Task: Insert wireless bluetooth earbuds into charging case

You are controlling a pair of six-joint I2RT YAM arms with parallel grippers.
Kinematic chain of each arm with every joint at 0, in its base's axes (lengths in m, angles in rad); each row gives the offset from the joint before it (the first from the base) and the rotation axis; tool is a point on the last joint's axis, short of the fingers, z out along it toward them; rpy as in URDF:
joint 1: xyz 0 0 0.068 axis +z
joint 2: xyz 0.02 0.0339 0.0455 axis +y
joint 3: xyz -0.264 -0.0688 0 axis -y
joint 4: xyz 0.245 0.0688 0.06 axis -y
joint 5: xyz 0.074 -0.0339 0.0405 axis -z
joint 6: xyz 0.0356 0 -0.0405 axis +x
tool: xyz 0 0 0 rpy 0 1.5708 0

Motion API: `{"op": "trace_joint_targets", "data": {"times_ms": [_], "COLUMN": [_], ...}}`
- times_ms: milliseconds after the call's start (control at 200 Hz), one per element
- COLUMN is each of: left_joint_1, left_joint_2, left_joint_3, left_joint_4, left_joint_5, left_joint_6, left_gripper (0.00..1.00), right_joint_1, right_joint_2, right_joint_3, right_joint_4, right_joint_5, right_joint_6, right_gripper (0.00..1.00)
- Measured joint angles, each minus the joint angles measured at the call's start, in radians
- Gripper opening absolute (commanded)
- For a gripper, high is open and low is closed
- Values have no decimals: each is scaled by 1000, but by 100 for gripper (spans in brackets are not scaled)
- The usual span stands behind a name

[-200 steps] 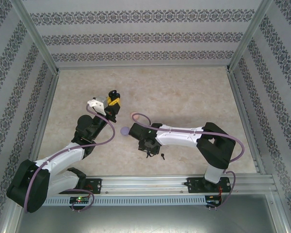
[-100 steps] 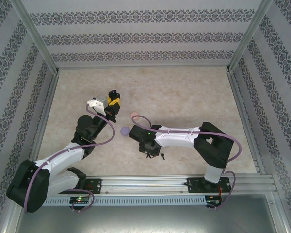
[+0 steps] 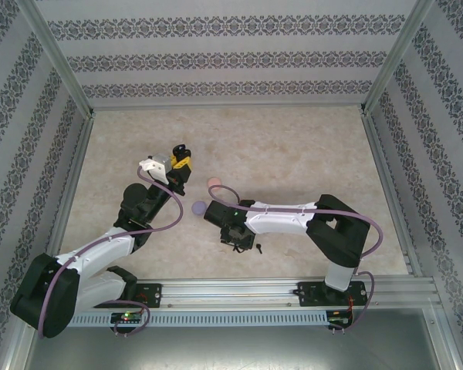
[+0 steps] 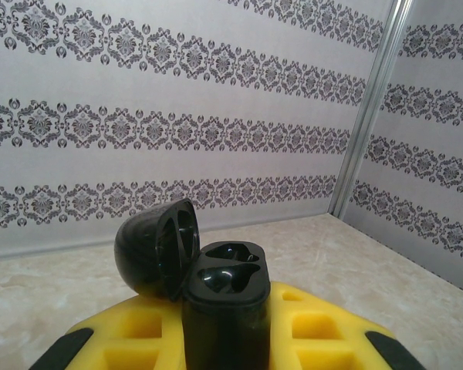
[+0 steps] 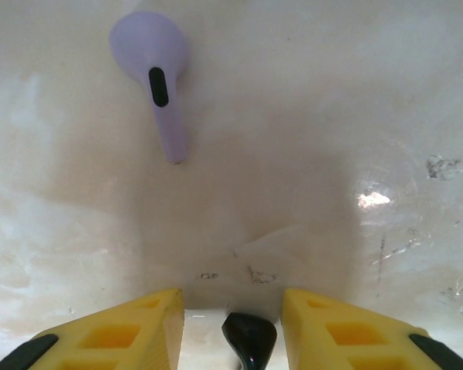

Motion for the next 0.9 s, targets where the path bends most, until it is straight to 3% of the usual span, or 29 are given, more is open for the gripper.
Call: {"op": "trace_joint_targets", "data": {"times_ms": [904], "left_joint_1": [-5], "left_joint_2": [0], "left_joint_3": [0], "left_joint_4": [0], "left_joint_5": [-3], "left_joint_6": [0], "left_gripper": [0], "right_joint_1": [3], "right_joint_2": [19], "right_joint_3": [24], "right_joint_4": [-45], "right_joint_5": [2], "right_joint_6": [-2], "right_gripper": [28]}}
